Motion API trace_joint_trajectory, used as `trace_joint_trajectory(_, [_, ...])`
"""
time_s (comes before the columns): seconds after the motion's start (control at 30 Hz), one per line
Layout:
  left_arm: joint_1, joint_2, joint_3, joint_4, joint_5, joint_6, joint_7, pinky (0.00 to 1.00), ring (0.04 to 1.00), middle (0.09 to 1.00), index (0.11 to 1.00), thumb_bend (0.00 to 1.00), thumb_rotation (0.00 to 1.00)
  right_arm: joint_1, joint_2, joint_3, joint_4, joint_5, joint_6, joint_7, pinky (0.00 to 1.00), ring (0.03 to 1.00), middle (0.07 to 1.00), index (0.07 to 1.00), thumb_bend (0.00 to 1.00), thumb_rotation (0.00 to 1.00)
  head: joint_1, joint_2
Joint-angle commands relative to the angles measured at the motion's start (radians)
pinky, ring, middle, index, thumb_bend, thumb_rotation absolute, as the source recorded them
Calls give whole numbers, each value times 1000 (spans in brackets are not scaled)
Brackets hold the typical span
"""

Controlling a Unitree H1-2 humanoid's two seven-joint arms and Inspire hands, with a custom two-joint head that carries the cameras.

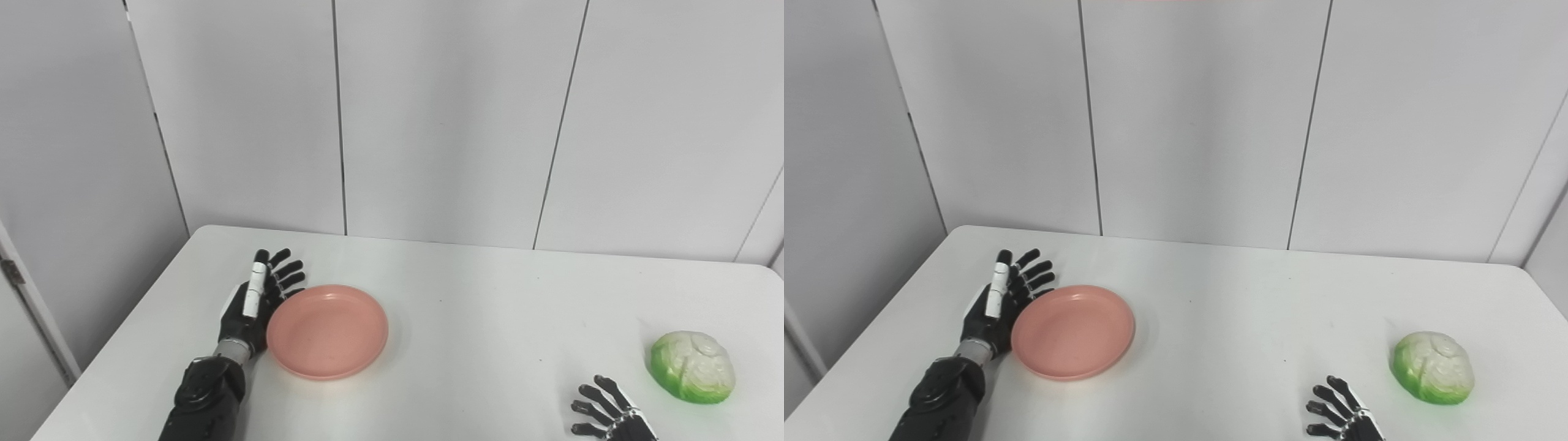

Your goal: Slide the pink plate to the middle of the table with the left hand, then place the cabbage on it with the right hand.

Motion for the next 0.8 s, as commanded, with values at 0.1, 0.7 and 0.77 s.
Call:
trace_joint_trajectory(0.1, [-2, -55, -25, -76, 11, 45, 9, 765, 833, 829, 836, 935, 902, 26, 34, 27, -2, -3, 69, 7, 611, 720, 791, 842, 735, 532, -13, 18])
trace_joint_trajectory(0.7, [86, -193, -33, -287, 71, 82, 149, 907, 882, 890, 871, 933, 925, 52, 85, 100, -79, -109, 129, -61, 620, 731, 803, 835, 747, 535, -235, 45])
trace_joint_trajectory(0.77, [94, -202, -35, -298, 59, 84, 136, 969, 908, 908, 881, 924, 909, 53, 92, 110, -84, -123, 138, -75, 617, 730, 804, 833, 751, 532, -257, 45])
